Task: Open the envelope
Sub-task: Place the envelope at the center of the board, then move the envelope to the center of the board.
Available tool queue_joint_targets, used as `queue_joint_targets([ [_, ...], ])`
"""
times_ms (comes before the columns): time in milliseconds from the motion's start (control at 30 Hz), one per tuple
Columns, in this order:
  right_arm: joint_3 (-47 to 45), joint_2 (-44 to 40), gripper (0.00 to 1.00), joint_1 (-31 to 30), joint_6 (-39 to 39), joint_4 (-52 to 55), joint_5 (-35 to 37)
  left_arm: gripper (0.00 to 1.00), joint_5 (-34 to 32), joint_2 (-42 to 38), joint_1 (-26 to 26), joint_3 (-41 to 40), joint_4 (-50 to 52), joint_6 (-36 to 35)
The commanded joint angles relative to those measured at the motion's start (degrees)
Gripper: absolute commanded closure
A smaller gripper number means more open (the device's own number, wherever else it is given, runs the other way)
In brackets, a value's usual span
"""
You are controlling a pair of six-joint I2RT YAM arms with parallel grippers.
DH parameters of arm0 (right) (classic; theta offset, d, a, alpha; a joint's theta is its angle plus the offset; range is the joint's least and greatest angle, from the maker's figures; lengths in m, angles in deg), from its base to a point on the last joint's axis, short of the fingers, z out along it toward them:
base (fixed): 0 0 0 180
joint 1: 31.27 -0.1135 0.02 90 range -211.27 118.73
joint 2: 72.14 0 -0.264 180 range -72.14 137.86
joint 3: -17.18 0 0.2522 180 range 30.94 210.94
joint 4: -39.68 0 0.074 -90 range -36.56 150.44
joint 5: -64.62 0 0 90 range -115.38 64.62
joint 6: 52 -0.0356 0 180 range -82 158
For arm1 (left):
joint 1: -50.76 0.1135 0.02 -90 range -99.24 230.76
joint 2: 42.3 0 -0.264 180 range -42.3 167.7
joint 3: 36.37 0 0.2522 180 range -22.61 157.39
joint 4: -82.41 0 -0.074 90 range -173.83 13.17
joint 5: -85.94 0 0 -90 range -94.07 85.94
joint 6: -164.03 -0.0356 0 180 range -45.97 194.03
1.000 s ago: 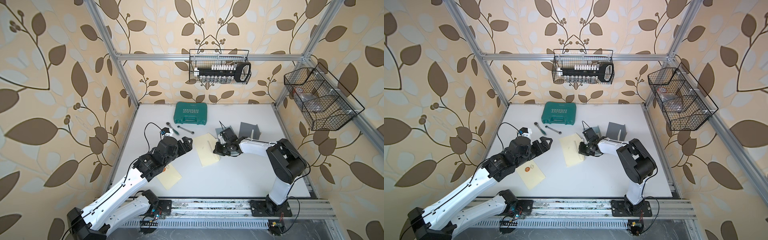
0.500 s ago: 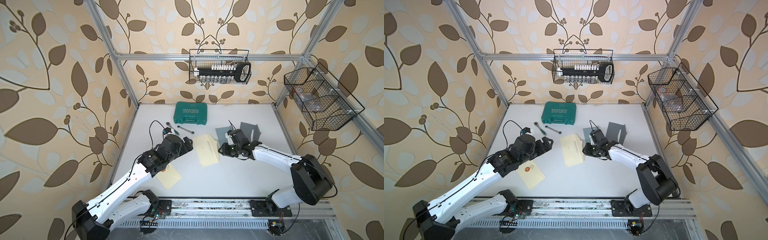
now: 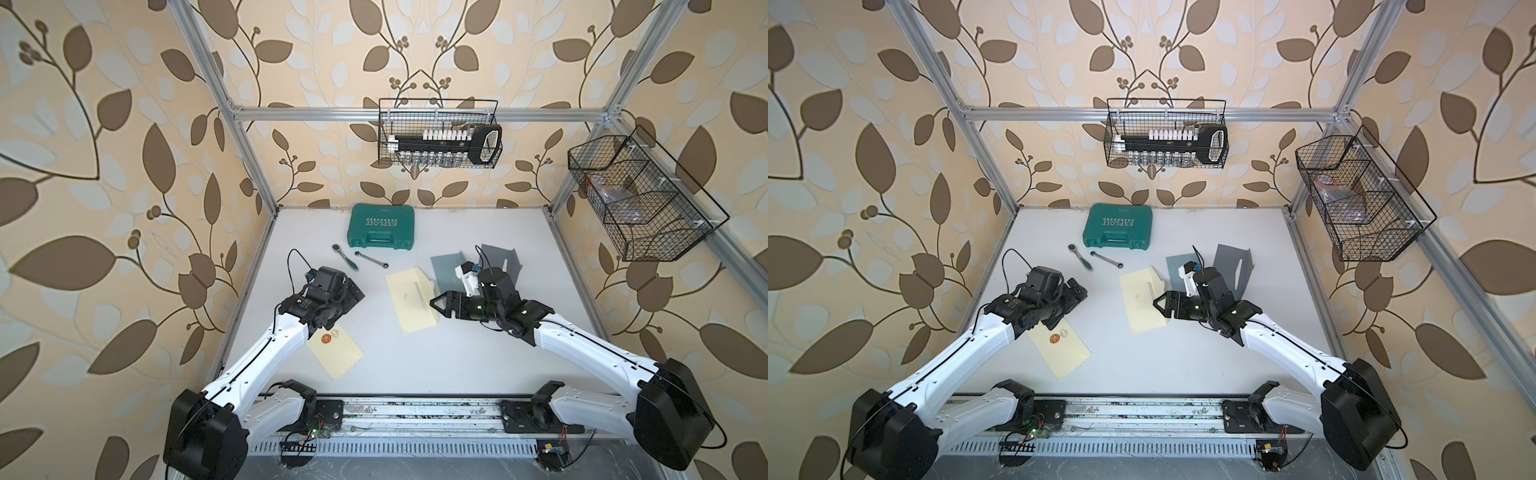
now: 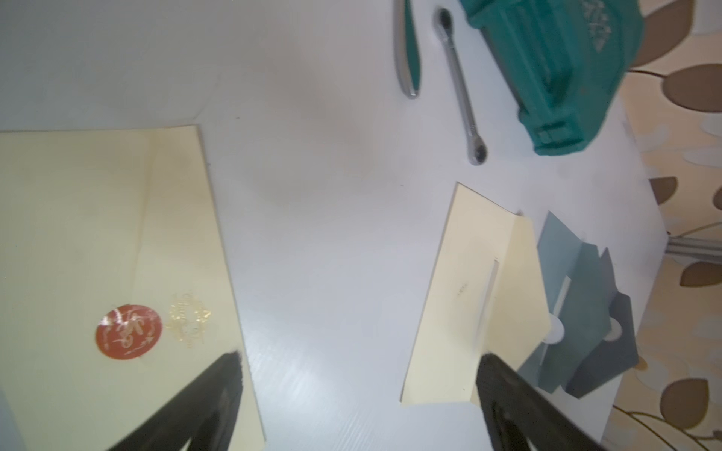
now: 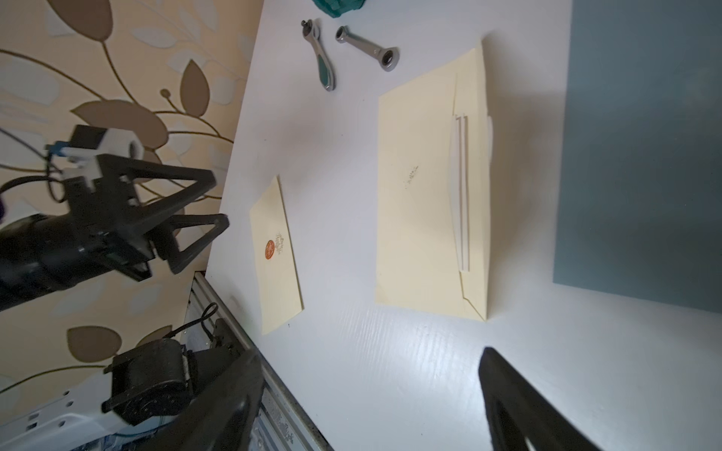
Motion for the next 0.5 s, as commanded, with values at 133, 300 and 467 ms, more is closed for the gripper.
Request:
queue_joint_targets([
  [133,5.0,4.3,0.12,-5.8,3.8,-1.4,-4.2,0.03,6.7,5.9,6.3,-0.7,1.4,-0.7],
  [300,7.7,8.3,0.09,-9.3,4.2,-0.8,-3.9,0.01,7.7,9.4,6.3,-1.6,3.3,2.9],
  [467,9.2,11.2,0.07,-10.9,4.4,-0.7,-5.1,0.01,8.6,12.4,6.3,-2.0,2.4,1.3],
])
